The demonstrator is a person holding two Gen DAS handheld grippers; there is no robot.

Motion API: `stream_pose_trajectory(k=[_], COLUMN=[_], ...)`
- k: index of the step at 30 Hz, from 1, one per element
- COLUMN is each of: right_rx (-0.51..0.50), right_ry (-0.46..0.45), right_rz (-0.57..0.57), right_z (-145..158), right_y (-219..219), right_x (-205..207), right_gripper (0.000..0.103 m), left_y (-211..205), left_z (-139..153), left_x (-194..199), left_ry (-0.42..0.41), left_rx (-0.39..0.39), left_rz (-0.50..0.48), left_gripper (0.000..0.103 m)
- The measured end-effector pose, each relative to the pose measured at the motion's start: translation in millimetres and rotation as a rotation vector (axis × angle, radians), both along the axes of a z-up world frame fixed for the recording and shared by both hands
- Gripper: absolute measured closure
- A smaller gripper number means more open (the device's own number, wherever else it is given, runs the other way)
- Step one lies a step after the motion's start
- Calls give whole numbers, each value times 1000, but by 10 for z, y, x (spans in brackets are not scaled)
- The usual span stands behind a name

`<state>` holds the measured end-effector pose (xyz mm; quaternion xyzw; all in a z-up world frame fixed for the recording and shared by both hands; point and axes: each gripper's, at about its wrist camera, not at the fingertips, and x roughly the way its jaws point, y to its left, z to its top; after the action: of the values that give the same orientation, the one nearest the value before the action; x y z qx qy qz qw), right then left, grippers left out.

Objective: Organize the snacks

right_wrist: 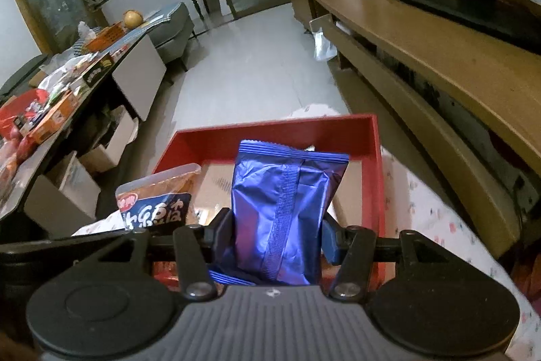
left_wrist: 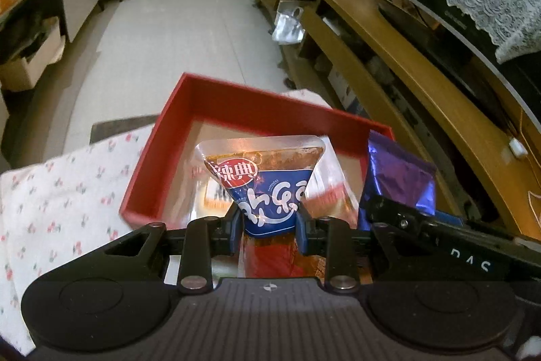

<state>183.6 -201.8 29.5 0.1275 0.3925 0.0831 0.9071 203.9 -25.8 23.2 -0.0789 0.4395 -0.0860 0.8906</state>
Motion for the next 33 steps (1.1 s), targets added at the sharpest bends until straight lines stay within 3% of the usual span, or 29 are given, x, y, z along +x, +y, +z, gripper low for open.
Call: stream_pose_trajectory(k=[11, 24, 33], right_rx=[-45, -75, -63], right_ry=[47, 76, 69], right_rz=[-5, 29, 21], right_z=[-286, -566, -547], right_y=[85, 175, 184], right_x=[553, 824, 820], right_gripper=[34, 34, 34], left_y=[-24, 136, 138], left_z=[-179, -452, -382], left_x=[389, 613, 592], left_ry=[-7, 22, -9], left_rx=[9, 5, 13], left_rz=[27, 70, 77], left_gripper=[65, 62, 43])
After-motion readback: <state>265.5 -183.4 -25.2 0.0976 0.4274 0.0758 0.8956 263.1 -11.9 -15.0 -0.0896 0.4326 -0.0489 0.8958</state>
